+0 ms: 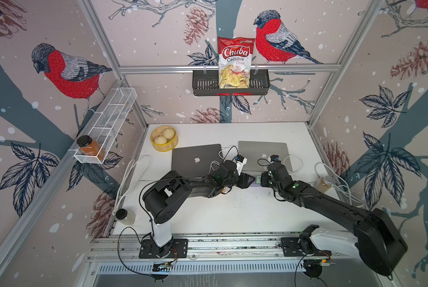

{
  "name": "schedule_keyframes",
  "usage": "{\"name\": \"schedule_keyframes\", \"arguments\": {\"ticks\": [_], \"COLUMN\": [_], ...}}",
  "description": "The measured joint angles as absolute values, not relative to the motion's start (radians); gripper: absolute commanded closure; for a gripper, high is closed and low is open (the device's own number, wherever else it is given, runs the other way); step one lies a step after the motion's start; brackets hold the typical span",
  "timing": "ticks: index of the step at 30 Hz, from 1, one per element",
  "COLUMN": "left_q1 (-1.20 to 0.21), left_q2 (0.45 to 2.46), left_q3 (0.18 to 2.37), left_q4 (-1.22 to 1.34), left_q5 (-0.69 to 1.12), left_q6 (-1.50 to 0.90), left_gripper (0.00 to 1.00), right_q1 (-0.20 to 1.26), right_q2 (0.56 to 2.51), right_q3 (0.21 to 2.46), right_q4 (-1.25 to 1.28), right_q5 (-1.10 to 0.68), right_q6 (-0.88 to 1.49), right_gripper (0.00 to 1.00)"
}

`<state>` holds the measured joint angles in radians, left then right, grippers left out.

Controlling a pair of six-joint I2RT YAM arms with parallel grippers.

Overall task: Unplug the laptop charger
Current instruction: Remove the charging cable from the plug.

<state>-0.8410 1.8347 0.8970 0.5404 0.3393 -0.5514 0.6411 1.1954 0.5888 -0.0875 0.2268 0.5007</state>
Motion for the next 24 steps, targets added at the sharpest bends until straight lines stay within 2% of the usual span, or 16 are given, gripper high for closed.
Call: {"name": "schedule_keyframes", "arguments": {"ticks": [24], "left_q1": [-0.867], "left_q2": [1.921], "left_q3": [0.984], "left_q4": [0.52], "left_q5": [0.311], "left_q6": [-0.568], "left_gripper": [0.5], "right_q1": [0.661], "right_q2": [1.21], "right_q3": [0.589], "right_q4": [-0.082], "right_q5": [0.24], "right_q6": [0.496], "right_gripper": [0.9]}}
